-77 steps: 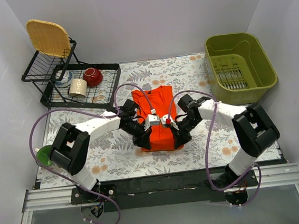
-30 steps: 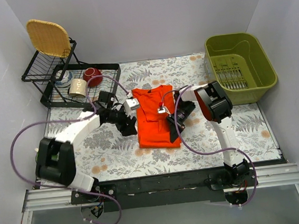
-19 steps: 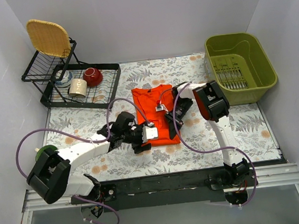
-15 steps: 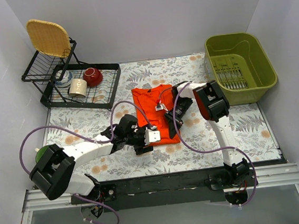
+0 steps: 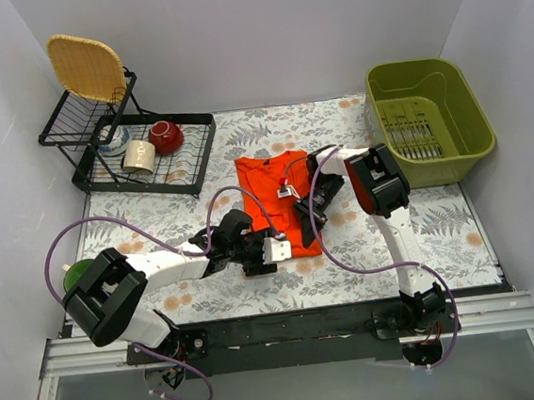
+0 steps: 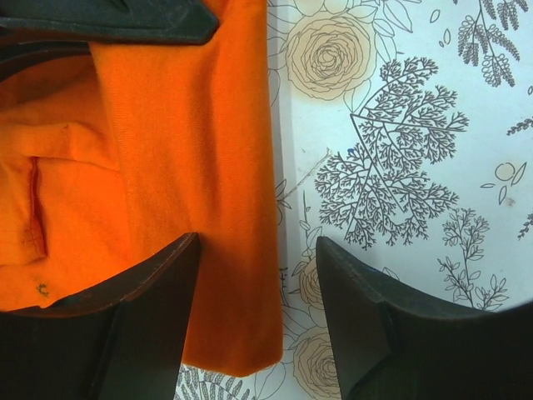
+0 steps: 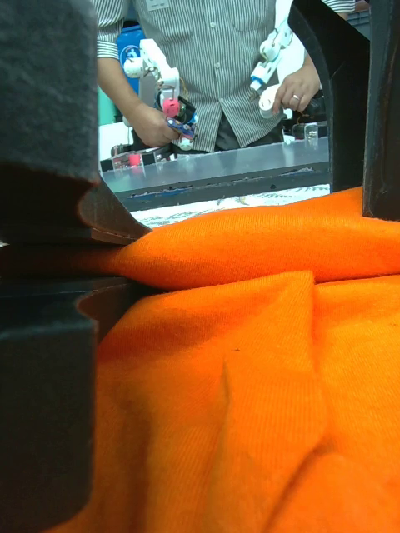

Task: Roll the t-shirts
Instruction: Roll the T-shirt to the center of the board.

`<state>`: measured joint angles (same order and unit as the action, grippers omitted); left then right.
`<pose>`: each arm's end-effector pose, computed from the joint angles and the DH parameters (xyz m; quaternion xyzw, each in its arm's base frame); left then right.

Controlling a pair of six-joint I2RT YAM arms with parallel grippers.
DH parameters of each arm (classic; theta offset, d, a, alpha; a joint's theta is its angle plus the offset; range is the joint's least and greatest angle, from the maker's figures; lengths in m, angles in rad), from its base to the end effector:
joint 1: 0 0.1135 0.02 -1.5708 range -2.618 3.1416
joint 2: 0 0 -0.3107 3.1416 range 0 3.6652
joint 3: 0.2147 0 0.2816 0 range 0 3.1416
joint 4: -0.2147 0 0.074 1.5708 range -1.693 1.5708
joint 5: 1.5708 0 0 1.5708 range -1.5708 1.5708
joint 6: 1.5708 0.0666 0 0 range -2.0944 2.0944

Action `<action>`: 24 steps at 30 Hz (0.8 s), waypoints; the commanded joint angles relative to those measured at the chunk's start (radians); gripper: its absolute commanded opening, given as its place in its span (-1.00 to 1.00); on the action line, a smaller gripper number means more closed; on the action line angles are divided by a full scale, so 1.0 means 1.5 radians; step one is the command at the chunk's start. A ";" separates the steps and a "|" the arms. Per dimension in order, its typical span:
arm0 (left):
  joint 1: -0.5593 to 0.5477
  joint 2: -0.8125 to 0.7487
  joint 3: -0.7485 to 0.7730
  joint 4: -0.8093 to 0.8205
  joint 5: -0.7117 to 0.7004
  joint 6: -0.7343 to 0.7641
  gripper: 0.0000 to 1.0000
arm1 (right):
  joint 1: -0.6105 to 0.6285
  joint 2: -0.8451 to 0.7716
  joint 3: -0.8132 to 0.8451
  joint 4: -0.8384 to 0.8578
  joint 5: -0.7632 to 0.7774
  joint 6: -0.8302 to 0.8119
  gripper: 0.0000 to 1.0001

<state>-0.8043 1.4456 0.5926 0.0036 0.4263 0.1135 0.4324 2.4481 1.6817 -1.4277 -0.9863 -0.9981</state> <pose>0.1857 -0.2325 0.1529 0.4720 0.7868 -0.3030 0.2576 0.3709 0.2323 0.0746 0.4402 -0.7281 -0.5081 0.1336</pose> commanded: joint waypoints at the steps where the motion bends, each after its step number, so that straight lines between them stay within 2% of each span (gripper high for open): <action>1: -0.006 -0.015 -0.011 -0.042 -0.016 0.009 0.13 | -0.004 0.029 0.017 0.082 0.055 -0.038 -0.95; 3: -0.007 0.028 0.018 -0.098 -0.018 0.003 0.00 | -0.004 0.022 0.023 0.081 0.065 -0.038 -0.80; 4: -0.007 0.044 0.028 -0.111 -0.026 -0.015 -0.06 | -0.008 0.012 0.023 0.082 0.070 -0.040 -0.41; 5: -0.007 0.061 0.041 -0.121 -0.026 -0.023 -0.10 | -0.010 -0.018 0.022 0.082 0.073 -0.042 -0.16; 6: -0.007 0.062 0.043 -0.132 -0.023 -0.027 -0.14 | -0.014 -0.039 0.017 0.085 0.074 -0.049 0.23; 7: -0.007 0.061 0.043 -0.135 -0.018 -0.027 -0.22 | -0.026 -0.062 0.014 0.085 0.074 -0.054 0.97; 10: -0.008 0.057 0.044 -0.149 0.003 -0.044 -0.35 | -0.057 -0.153 0.010 0.085 0.078 -0.063 0.97; 12: -0.006 0.057 0.048 -0.144 0.005 -0.095 -0.41 | -0.075 -0.207 0.006 0.084 0.083 -0.059 0.97; 16: 0.011 0.055 0.069 -0.161 0.057 -0.142 -0.53 | -0.107 -0.315 -0.069 0.127 0.089 -0.051 0.97; 19: 0.028 0.068 0.105 -0.196 0.111 -0.167 -0.56 | -0.095 -0.464 -0.219 0.259 0.092 -0.054 0.97; 20: 0.033 0.074 0.115 -0.206 0.126 -0.170 -0.57 | -0.084 -0.553 -0.314 0.368 0.102 -0.040 0.97; 22: 0.055 0.103 0.153 -0.240 0.171 -0.183 -0.59 | -0.040 -0.646 -0.404 0.478 0.152 -0.032 0.97; 23: 0.064 0.117 0.172 -0.259 0.188 -0.185 -0.59 | -0.022 -0.728 -0.496 0.527 0.170 -0.027 0.97; 24: 0.073 0.131 0.189 -0.289 0.203 -0.191 -0.60 | -0.004 -0.765 -0.536 0.622 0.202 -0.025 0.97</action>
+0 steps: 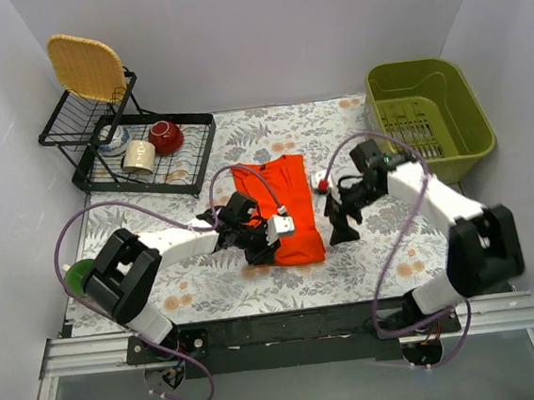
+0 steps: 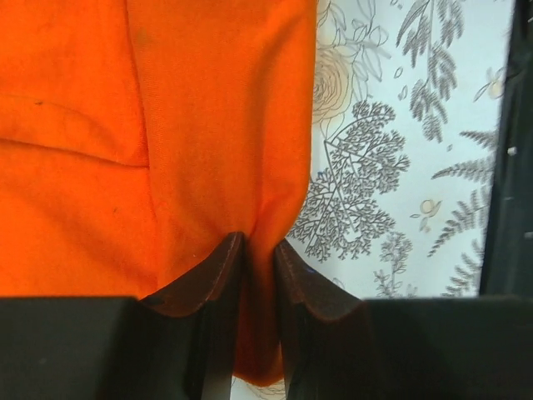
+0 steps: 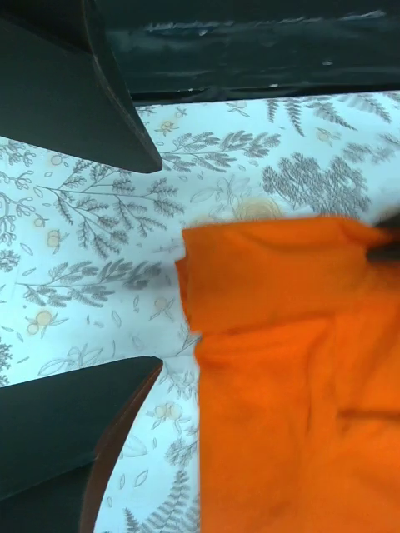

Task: Roll the t-shirts
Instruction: Roll the T-shirt to the center of the board.

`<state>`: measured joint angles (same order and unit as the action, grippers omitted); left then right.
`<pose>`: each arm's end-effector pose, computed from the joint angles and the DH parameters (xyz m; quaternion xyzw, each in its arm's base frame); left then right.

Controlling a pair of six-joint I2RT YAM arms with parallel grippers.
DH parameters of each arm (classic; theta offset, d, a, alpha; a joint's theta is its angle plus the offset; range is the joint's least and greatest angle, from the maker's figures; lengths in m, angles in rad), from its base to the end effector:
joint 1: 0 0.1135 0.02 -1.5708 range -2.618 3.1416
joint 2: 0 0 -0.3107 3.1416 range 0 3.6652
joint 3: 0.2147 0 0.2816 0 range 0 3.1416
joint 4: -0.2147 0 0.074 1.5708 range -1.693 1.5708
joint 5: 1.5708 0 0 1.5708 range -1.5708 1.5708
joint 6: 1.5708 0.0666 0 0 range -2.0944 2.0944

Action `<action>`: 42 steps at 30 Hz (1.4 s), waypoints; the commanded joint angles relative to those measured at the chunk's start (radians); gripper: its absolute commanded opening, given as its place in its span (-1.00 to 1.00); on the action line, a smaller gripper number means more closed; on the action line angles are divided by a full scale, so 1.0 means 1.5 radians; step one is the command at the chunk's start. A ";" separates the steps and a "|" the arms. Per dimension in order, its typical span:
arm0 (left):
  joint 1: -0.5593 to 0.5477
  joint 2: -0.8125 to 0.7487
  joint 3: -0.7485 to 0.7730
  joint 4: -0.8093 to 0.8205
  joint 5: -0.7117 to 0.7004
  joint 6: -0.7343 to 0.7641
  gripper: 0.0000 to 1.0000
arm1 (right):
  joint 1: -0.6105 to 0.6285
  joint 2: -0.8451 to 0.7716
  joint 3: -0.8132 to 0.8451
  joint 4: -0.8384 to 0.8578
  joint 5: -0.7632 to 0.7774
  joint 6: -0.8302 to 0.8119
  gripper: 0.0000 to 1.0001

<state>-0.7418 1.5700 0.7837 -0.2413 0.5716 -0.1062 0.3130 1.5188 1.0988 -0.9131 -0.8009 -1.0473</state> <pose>0.2144 -0.2453 0.1606 0.3607 0.8543 -0.3534 0.1229 0.2782 0.1403 0.2494 -0.6110 0.6819 0.3221 0.2409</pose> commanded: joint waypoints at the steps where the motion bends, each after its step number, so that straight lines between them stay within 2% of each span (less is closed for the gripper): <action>1: 0.055 0.062 0.074 -0.133 0.149 -0.063 -0.60 | 0.111 -0.177 -0.188 0.317 0.094 0.011 0.97; 3: 0.073 0.088 0.103 -0.147 0.178 -0.077 -0.60 | 0.149 -0.235 -0.257 0.364 0.121 -0.004 0.97; 8: 0.104 0.109 0.132 -0.152 0.233 -0.103 -0.60 | 0.227 -0.235 -0.288 0.379 0.131 -0.004 0.97; 13: 0.117 0.115 0.136 -0.153 0.258 -0.117 -0.60 | 0.244 -0.211 -0.321 0.470 0.148 0.001 0.97; 22: 0.139 0.145 0.154 -0.130 0.301 -0.167 -0.61 | 0.271 -0.147 -0.346 0.525 0.144 -0.016 0.97; 26: 0.142 0.153 0.153 -0.125 0.300 -0.172 -0.61 | 0.292 -0.150 -0.396 0.602 0.203 -0.028 0.97; 27: 0.143 0.152 0.153 -0.125 0.297 -0.172 -0.60 | 0.305 -0.152 -0.422 0.655 0.218 -0.035 0.93; 29: 0.143 0.147 0.154 -0.130 0.294 -0.167 -0.59 | 0.310 -0.153 -0.438 0.681 0.235 -0.043 0.89; 32: 0.144 0.150 0.156 -0.142 0.291 -0.155 -0.56 | 0.320 -0.132 -0.438 0.684 0.255 -0.053 0.68; 36: 0.145 0.154 0.149 -0.149 0.293 -0.147 -0.55 | 0.337 -0.102 -0.430 0.695 0.283 -0.067 0.30; 41: 0.147 0.159 0.144 -0.151 0.292 -0.143 -0.55 | 0.349 -0.110 -0.483 0.786 0.332 -0.099 0.26; 42: 0.149 0.160 0.142 -0.152 0.293 -0.143 -0.55 | 0.351 -0.121 -0.494 0.810 0.333 -0.102 0.17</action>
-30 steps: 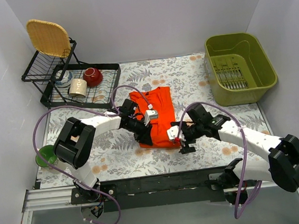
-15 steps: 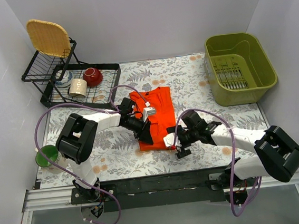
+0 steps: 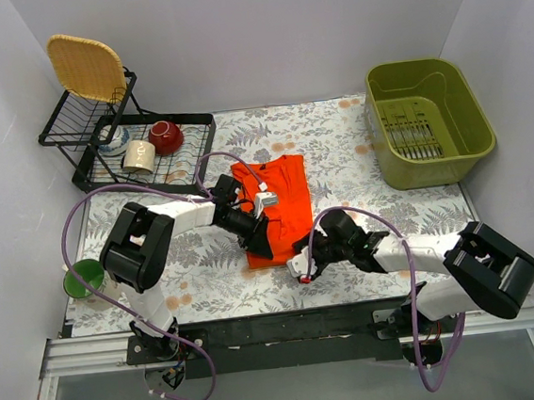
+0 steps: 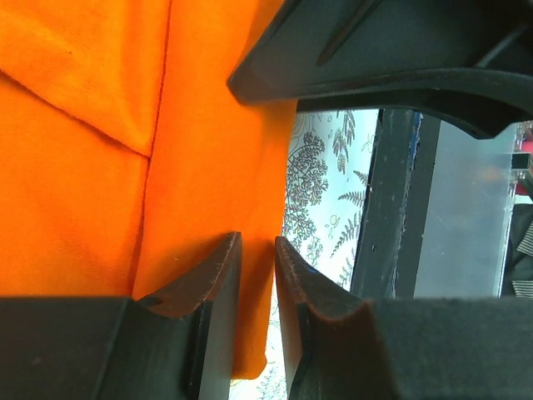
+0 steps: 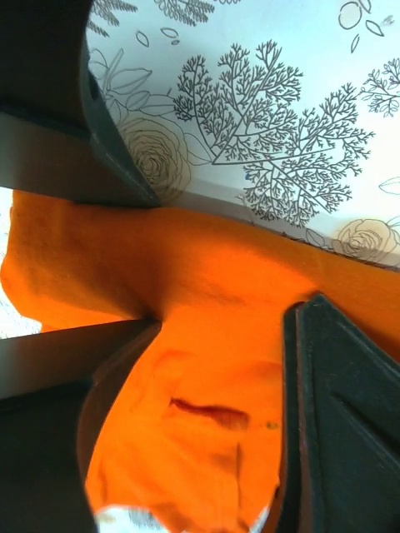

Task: Roll the t-shirts
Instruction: Roll the T-shirt to the center of the board.

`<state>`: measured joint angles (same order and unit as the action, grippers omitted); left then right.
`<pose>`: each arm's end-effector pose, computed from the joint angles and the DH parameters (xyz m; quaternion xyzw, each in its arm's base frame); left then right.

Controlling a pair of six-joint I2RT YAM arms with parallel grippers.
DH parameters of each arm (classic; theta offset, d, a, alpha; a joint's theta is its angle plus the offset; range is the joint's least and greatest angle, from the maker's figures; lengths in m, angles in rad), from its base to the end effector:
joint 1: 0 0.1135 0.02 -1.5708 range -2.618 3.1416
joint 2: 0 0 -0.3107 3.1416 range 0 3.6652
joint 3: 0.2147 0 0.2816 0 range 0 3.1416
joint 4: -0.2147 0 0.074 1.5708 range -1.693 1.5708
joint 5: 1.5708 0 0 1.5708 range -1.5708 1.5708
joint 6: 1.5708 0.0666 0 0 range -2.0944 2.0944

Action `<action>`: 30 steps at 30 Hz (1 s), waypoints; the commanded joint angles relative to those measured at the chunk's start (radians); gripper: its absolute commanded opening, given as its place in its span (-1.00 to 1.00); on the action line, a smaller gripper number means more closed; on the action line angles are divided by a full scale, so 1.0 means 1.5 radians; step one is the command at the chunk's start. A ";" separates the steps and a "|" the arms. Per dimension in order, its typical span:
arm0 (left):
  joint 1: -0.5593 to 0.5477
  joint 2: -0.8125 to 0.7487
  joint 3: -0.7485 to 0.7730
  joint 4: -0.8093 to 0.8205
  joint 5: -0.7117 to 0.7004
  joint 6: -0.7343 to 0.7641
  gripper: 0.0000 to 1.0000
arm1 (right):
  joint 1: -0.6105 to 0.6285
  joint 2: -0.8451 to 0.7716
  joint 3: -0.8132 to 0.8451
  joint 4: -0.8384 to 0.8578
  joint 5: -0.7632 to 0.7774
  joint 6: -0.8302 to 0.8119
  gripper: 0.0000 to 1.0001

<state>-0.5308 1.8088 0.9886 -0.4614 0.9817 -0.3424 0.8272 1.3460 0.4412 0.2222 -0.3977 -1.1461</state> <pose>0.2794 -0.2282 0.1488 -0.1497 -0.8625 0.4764 0.0821 0.1658 0.2184 0.1517 -0.7852 0.4174 0.1092 0.4442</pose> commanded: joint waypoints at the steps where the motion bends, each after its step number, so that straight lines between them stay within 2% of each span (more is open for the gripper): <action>1: 0.009 0.002 0.006 -0.004 0.019 0.014 -0.55 | 0.009 -0.027 -0.069 0.067 0.066 -0.040 0.02; 2: 0.010 0.003 0.005 -0.005 0.019 0.015 -0.55 | 0.011 -0.036 -0.086 0.086 0.064 -0.051 -0.03; 6: 0.016 0.010 0.005 -0.004 0.018 0.018 -0.55 | 0.023 -0.050 -0.089 0.049 0.062 -0.065 -0.64; 8: 0.017 0.011 0.005 0.003 0.016 0.012 -0.54 | 0.026 -0.032 -0.081 0.035 0.073 -0.056 -0.67; 14: 0.017 -0.031 0.020 -0.010 -0.031 0.029 -0.27 | 0.028 0.010 -0.025 0.008 0.104 0.025 -0.64; 16: 0.017 -0.059 0.026 -0.018 -0.053 0.044 -0.13 | 0.027 0.019 0.023 -0.066 0.084 0.048 -0.66; 19: 0.015 -0.157 0.011 -0.009 -0.104 0.085 -0.03 | 0.023 0.022 0.075 -0.147 0.030 0.080 -0.72; 25: -0.029 -0.350 -0.127 0.094 -0.228 0.162 0.01 | 0.009 0.032 0.135 -0.258 -0.058 0.141 -0.74; 30: -0.097 -0.415 -0.211 0.170 -0.291 0.207 0.01 | -0.041 0.054 0.163 -0.289 -0.120 0.191 -0.75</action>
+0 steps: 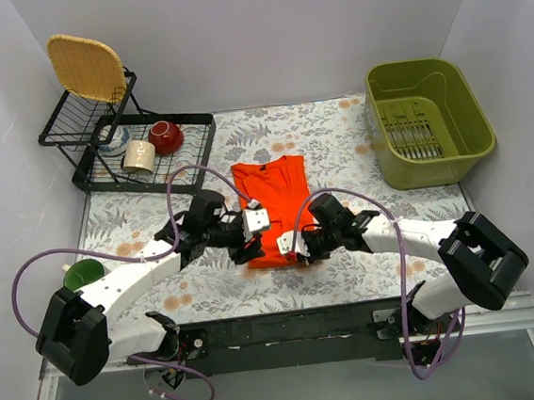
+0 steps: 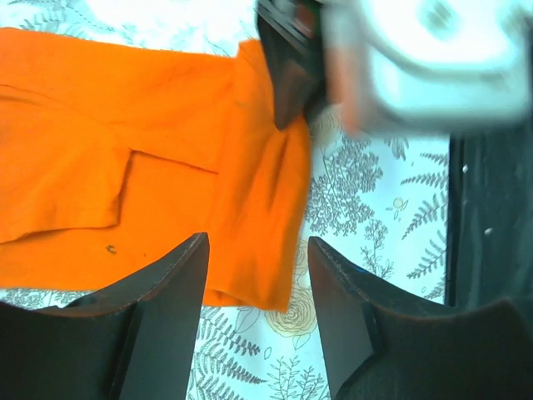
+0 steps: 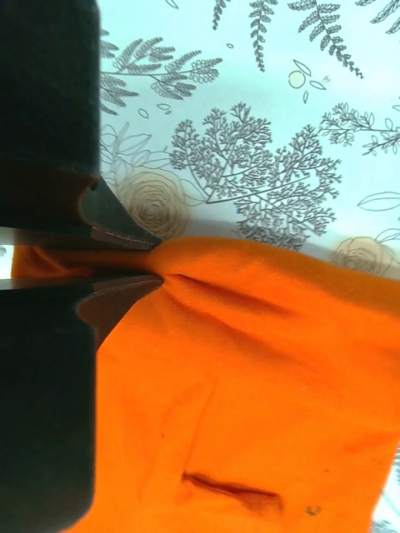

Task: Roll the t-shirts
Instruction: Roll the T-shirt to the center of the board.

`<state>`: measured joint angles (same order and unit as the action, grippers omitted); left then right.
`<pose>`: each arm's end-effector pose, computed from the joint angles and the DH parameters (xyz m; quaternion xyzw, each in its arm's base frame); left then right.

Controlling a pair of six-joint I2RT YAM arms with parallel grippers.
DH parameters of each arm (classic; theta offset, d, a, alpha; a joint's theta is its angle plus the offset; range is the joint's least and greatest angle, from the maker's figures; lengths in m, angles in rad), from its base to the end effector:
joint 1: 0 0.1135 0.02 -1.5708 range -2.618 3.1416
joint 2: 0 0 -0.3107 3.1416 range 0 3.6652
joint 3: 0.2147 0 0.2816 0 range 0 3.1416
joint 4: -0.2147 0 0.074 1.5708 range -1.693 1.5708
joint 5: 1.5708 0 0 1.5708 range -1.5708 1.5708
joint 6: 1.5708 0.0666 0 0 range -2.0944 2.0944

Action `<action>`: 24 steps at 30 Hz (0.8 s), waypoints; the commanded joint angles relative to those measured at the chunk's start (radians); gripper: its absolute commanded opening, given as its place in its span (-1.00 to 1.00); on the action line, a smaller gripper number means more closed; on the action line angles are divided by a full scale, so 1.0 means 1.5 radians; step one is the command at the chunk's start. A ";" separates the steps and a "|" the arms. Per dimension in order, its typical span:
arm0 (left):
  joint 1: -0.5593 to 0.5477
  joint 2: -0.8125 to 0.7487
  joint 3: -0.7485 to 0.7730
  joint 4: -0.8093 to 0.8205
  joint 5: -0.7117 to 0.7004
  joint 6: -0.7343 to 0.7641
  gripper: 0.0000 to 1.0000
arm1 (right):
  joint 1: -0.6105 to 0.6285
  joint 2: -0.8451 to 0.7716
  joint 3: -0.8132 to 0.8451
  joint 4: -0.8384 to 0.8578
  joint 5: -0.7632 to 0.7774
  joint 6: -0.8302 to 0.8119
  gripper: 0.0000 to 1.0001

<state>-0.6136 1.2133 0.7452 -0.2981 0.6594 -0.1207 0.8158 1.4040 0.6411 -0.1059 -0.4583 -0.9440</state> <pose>0.2014 -0.1918 0.2461 0.3353 0.8134 -0.4110 0.2388 0.1808 0.2351 0.1710 -0.7545 0.5225 0.1914 0.3478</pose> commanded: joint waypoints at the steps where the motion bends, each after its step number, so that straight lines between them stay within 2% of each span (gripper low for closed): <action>1: -0.053 -0.023 -0.063 0.063 -0.081 0.071 0.02 | -0.041 0.022 0.037 -0.081 -0.086 0.056 -0.75; 7: -0.101 -0.025 -0.107 0.091 -0.093 0.105 0.03 | -0.086 0.090 0.105 -0.174 -0.122 0.027 -0.78; 13: -0.117 0.019 -0.131 0.120 -0.109 0.131 0.02 | -0.101 0.121 0.140 -0.188 -0.144 0.031 -0.79; 18: -0.136 0.058 -0.164 0.189 -0.175 0.161 -0.03 | -0.112 0.146 0.163 -0.216 -0.173 0.027 -0.80; 20: -0.139 0.080 -0.163 0.195 -0.188 0.166 -0.12 | -0.118 0.149 0.172 -0.221 -0.179 0.021 -0.80; 21: -0.141 0.086 -0.161 0.198 -0.201 0.169 -0.30 | -0.120 0.154 0.175 -0.226 -0.181 0.021 -0.80; 23: -0.143 0.102 -0.160 0.213 -0.215 0.170 -0.55 | -0.129 0.161 0.191 -0.232 -0.188 0.021 -0.78; 24: -0.144 0.106 -0.155 0.206 -0.227 0.167 -0.84 | -0.132 0.167 0.201 -0.247 -0.185 0.022 -0.64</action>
<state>-0.8207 1.3510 0.5095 -0.0227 0.4000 0.1070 0.6411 1.6268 0.8806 -0.4053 -0.7162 -0.9081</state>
